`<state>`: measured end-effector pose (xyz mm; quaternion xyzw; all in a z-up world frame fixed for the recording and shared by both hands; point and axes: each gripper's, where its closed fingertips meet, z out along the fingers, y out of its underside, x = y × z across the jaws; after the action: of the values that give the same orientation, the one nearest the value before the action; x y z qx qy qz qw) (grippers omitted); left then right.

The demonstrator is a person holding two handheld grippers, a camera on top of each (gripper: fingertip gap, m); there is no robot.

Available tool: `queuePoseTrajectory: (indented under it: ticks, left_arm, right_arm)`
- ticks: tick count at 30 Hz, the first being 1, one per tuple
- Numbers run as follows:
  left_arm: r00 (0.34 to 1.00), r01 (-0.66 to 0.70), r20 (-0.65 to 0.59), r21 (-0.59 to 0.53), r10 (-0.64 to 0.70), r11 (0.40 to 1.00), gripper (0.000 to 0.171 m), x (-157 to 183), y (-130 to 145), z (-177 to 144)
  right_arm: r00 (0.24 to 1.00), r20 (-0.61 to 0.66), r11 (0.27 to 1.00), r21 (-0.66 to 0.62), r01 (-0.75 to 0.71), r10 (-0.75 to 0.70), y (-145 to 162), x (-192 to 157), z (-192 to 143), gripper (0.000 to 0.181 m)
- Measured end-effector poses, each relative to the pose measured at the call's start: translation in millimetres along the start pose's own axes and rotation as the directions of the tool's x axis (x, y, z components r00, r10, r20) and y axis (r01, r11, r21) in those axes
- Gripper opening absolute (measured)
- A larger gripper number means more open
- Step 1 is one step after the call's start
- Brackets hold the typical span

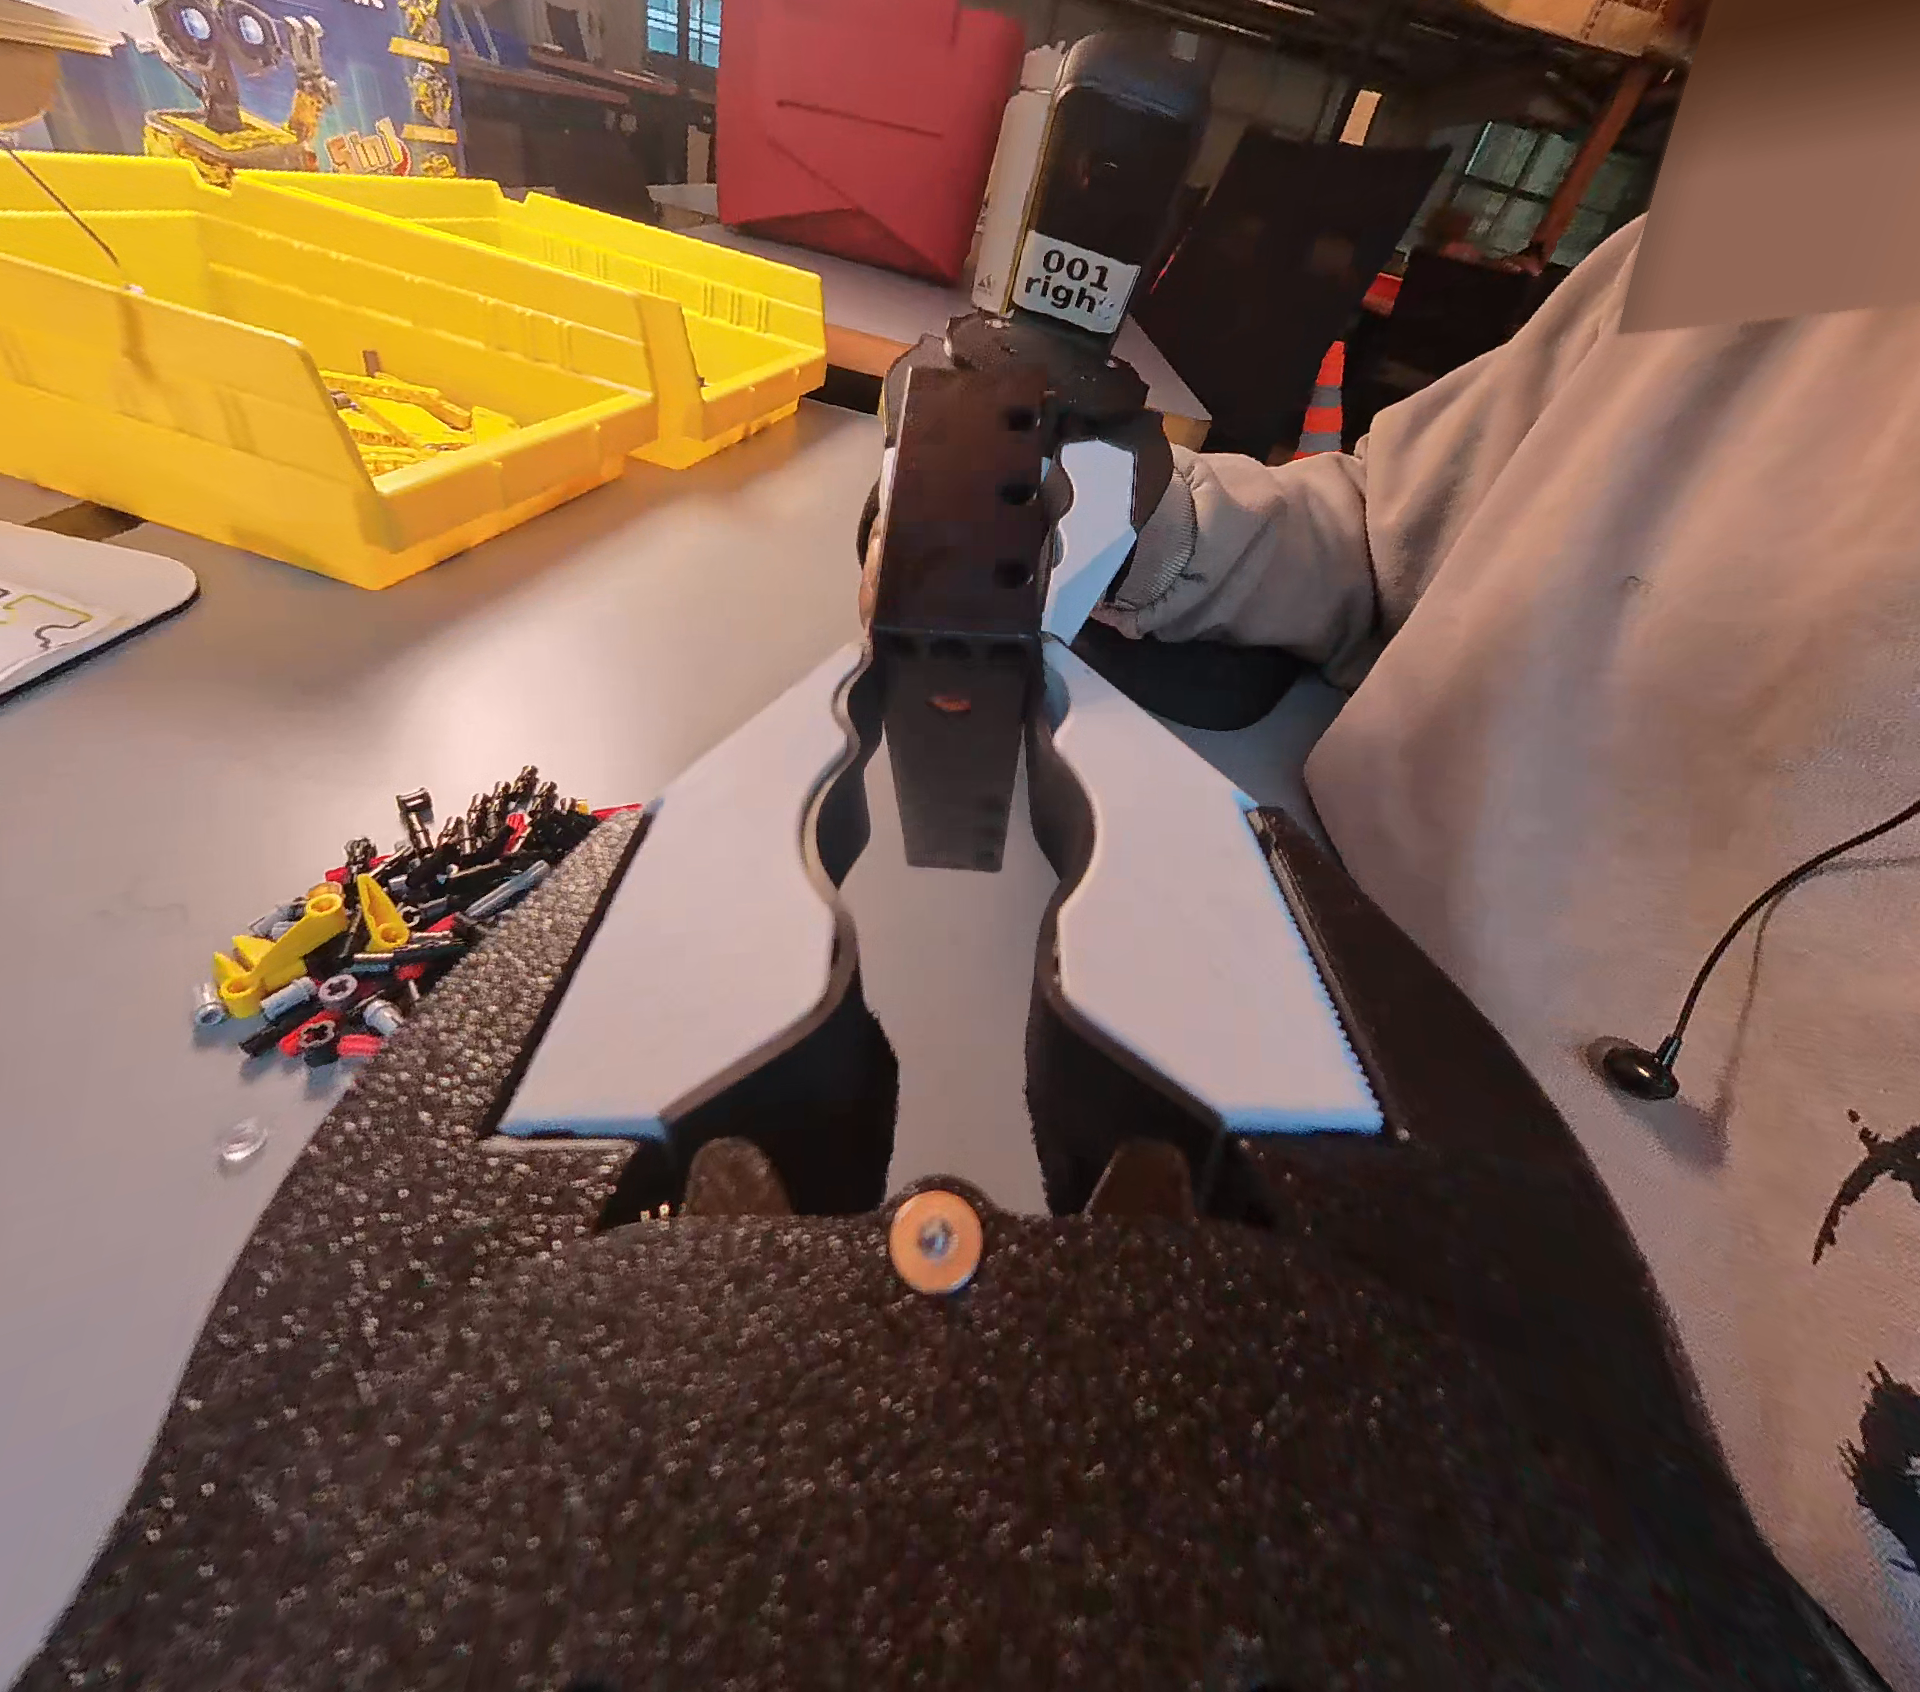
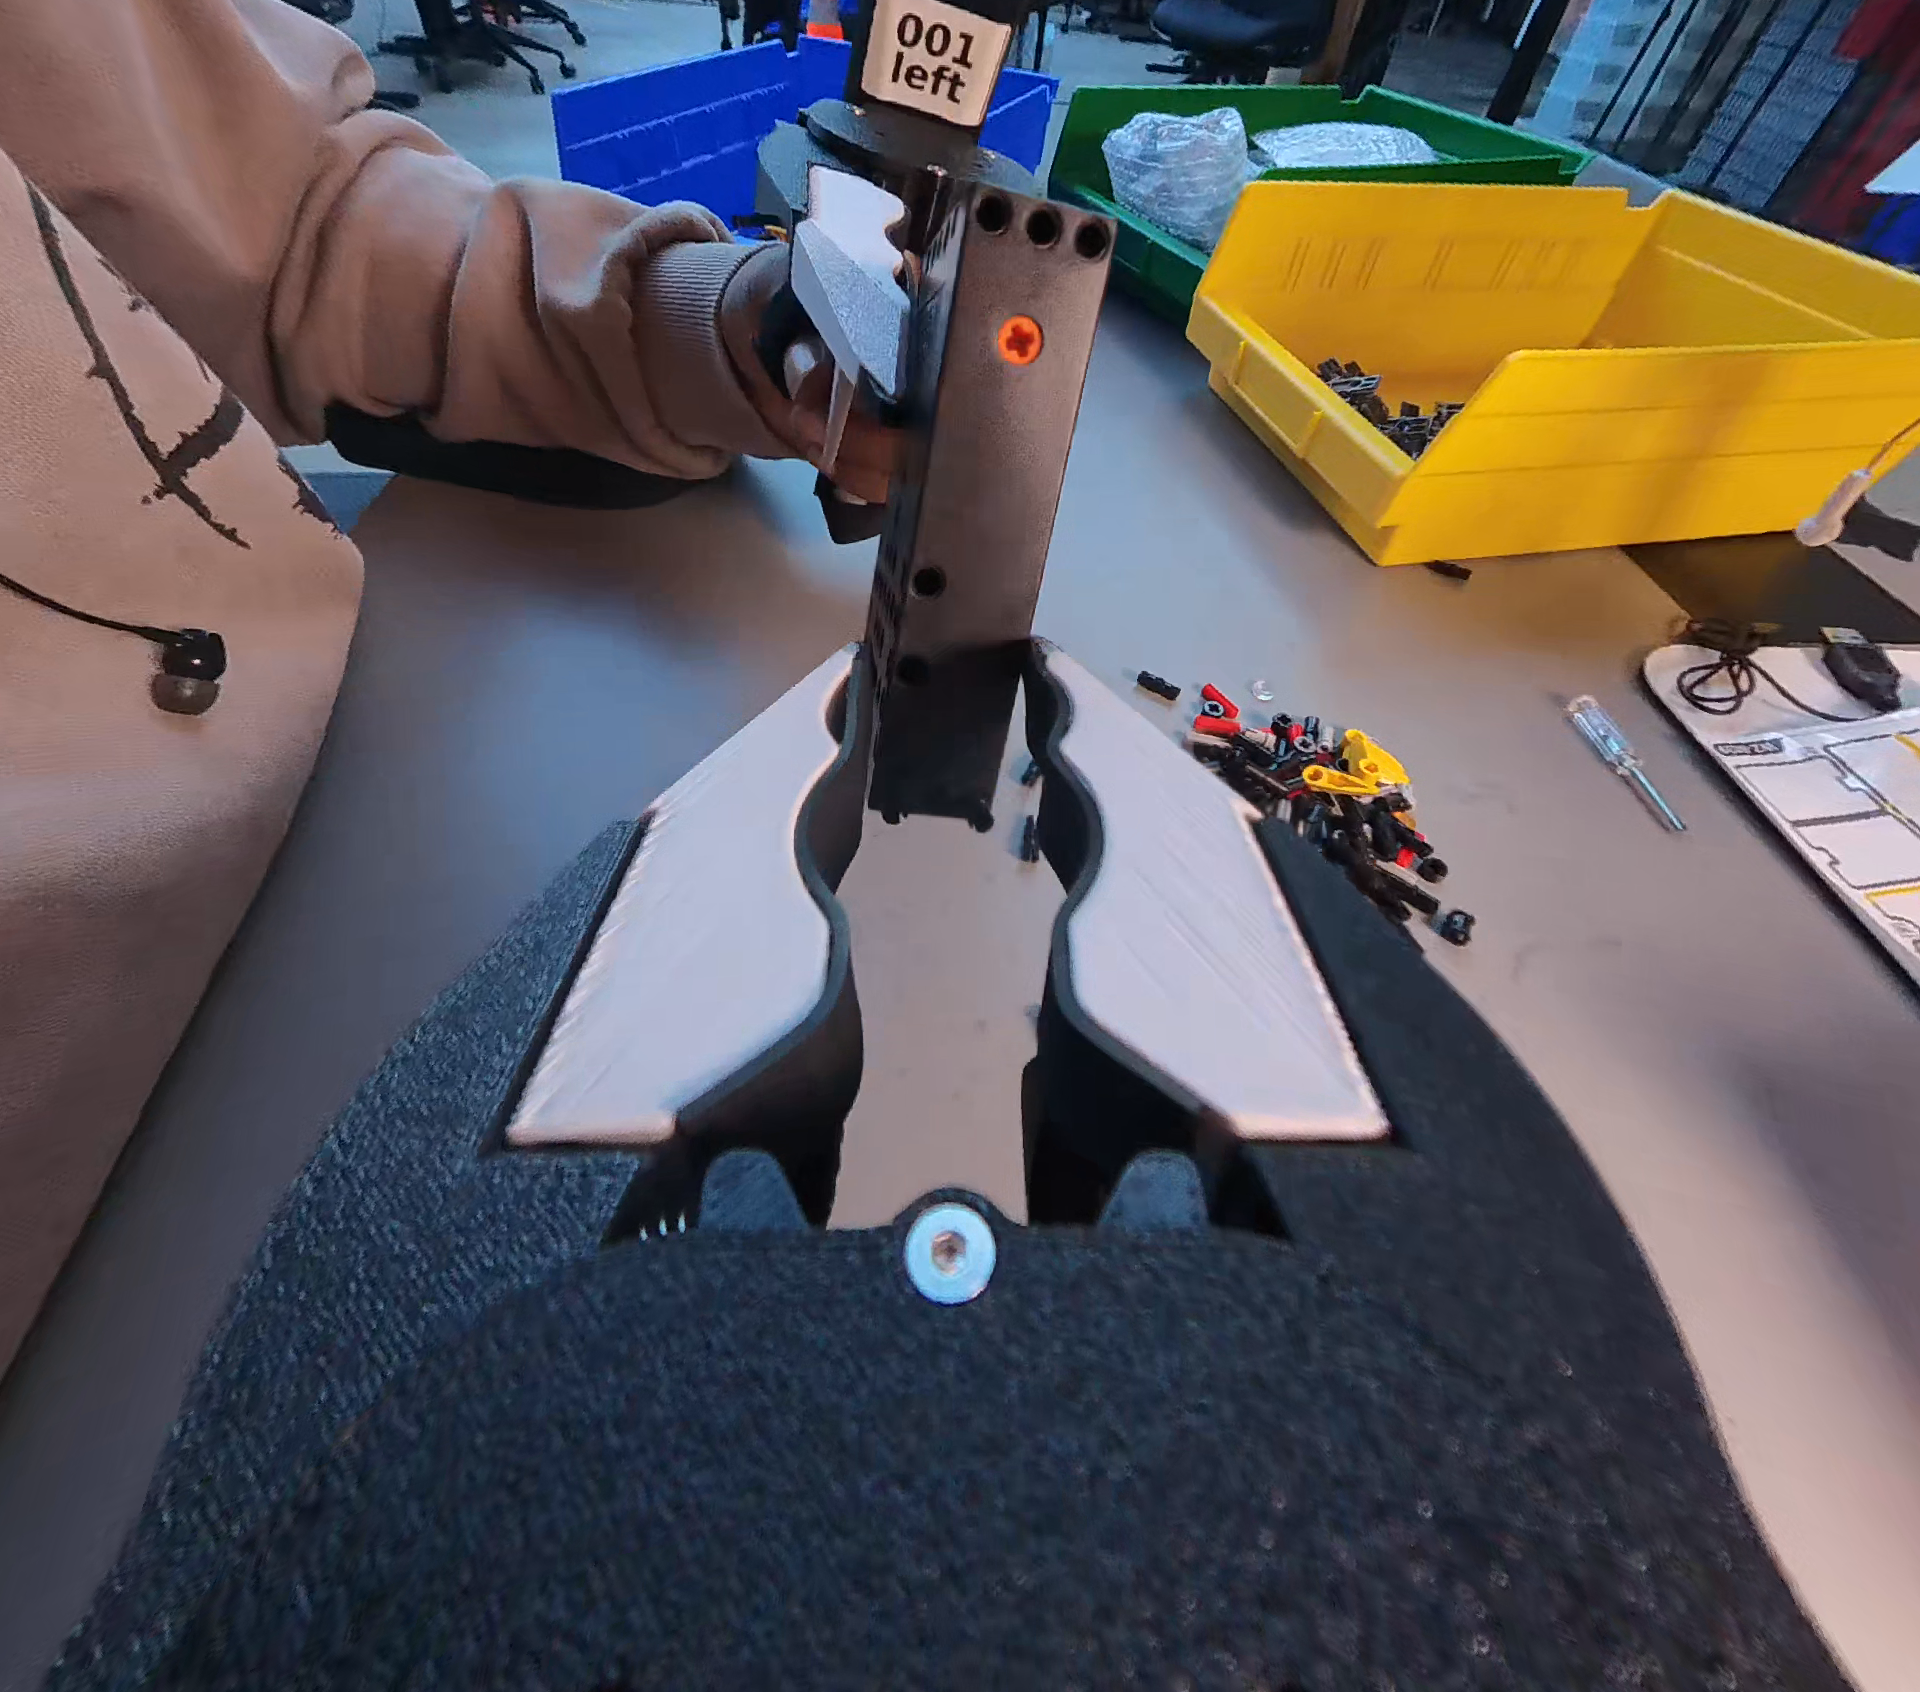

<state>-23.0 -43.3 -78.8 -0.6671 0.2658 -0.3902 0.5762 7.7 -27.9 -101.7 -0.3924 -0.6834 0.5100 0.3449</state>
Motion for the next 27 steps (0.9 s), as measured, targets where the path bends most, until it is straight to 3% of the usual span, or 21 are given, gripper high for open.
queuePoseTrajectory:
  ticks: [3,8,10,12,13,15,16,17,18,21,23,27]
  left_arm:
    - [1.000,-0.004,-0.004,0.005,0.004,1.000,0.025,0,0,0]
    - [1.000,-0.021,-0.018,0.034,0.021,0.999,0.026,4,-4,-1]
    - [0.999,-0.016,-0.042,0.112,0.021,0.994,0.028,9,-15,-3]
    - [0.999,-0.011,-0.048,0.124,0.017,0.992,0.049,13,-15,2]
    - [0.998,-0.010,-0.064,0.107,0.017,0.994,0.052,18,-11,8]
    - [0.993,-0.022,-0.114,0.074,0.030,0.997,0.032,31,-6,19]
    - [0.994,-0.035,-0.101,0.060,0.041,0.998,0.030,30,-4,21]
    - [0.996,-0.045,-0.074,0.045,0.049,0.998,0.009,24,-2,19]
    - [0.995,-0.063,-0.080,0.001,0.063,0.998,0.000,23,3,16]
    - [0.996,-0.080,-0.030,-0.008,0.080,0.997,0.000,15,-1,5]
    - [0.993,-0.110,0.034,-0.092,0.114,0.990,0.000,4,10,2]
    - [0.997,-0.052,0.051,-0.146,0.061,0.988,0.002,-4,26,5]
  right_arm:
    - [1.000,0.005,0.998,-0.068,-0.003,0.004,13,-2,8,0.029]
    - [1.000,0.019,0.997,-0.071,-0.017,0.018,12,-4,8,0.027]
    - [1.000,0.018,1.000,0.020,-0.010,0.010,-4,-5,4,0.026]
    - [1.000,0.023,0.992,0.125,-0.012,0.009,-24,-7,0,0.026]
    - [1.000,0.027,0.988,0.156,-0.006,0.002,-31,-10,0,0.025]
    - [0.999,0.048,0.984,0.180,0.001,-0.010,-36,-18,6,0.025]
    - [0.998,0.058,0.982,0.187,-0.007,-0.004,-37,-21,9,0.025]
    - [0.999,0.038,0.979,0.204,-0.007,0.000,-37,-17,7,0.022]
    - [1.000,0.025,0.976,0.217,-0.023,0.018,-39,-13,6,0.023]
    - [0.998,0.032,0.983,0.175,-0.051,0.046,-31,-8,4,0.017]
    - [0.999,0.043,0.993,0.118,-0.032,0.027,-20,-10,4,0.003]
    - [0.999,0.043,0.995,0.099,-0.034,0.030,-17,-7,0,0.004]
